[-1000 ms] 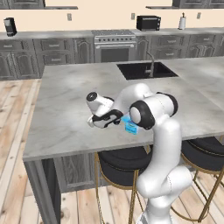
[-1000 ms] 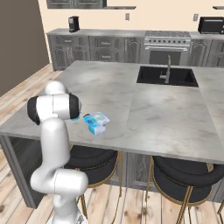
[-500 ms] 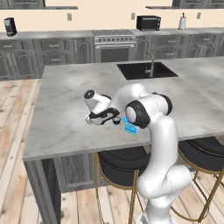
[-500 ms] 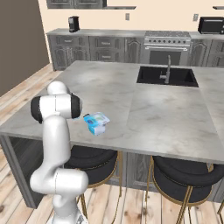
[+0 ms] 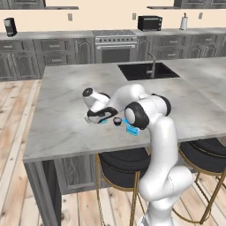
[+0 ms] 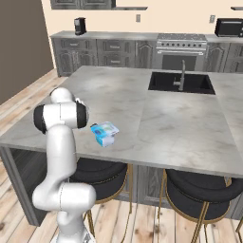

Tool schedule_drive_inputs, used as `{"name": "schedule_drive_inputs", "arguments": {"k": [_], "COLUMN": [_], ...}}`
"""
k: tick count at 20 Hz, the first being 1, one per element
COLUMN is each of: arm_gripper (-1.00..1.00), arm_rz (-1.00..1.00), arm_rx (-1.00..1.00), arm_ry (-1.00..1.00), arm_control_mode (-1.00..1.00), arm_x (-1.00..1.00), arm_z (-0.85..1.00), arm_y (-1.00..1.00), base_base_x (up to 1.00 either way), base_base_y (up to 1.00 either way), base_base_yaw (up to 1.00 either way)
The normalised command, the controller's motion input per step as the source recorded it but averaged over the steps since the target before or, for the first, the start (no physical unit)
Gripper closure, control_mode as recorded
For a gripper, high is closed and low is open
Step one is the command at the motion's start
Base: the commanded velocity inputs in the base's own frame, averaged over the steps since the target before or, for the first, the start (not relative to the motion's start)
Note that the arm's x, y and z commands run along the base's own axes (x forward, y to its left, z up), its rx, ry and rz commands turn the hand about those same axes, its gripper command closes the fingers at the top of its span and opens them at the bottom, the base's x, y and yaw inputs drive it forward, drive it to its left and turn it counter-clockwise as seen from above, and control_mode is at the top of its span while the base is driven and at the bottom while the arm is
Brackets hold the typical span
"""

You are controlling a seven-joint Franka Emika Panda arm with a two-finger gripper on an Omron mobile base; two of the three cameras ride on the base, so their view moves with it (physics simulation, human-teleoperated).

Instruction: Stack the yogurt containers by placing the smaller containers on top of the larger containers.

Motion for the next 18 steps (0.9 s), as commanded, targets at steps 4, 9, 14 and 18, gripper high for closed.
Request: {"name": "schedule_drive_inputs", "arguments": {"k": [4,9,14,18], "arm_gripper": [1.0,1.0,1.0,1.0], "arm_rz": [0.0,0.0,0.0,0.0], "arm_rx": [0.0,0.0,0.0,0.0], "arm_ry": [0.0,0.0,-0.03,-0.1], "arm_control_mode": [-1.0,-1.0,-1.0,-1.0], "arm_x": [0.0,0.0,-0.04,-0.18], "arm_z": [0.0,0.0,0.04,0.23], "arm_y": [0.0,0.0,0.0,-0.03], "base_base_x": [0.0,0.0,0.0,0.0], "base_base_y": [0.0,0.0,0.0,0.0], "base_base_yaw": [0.0,0.0,0.0,0.0]}}
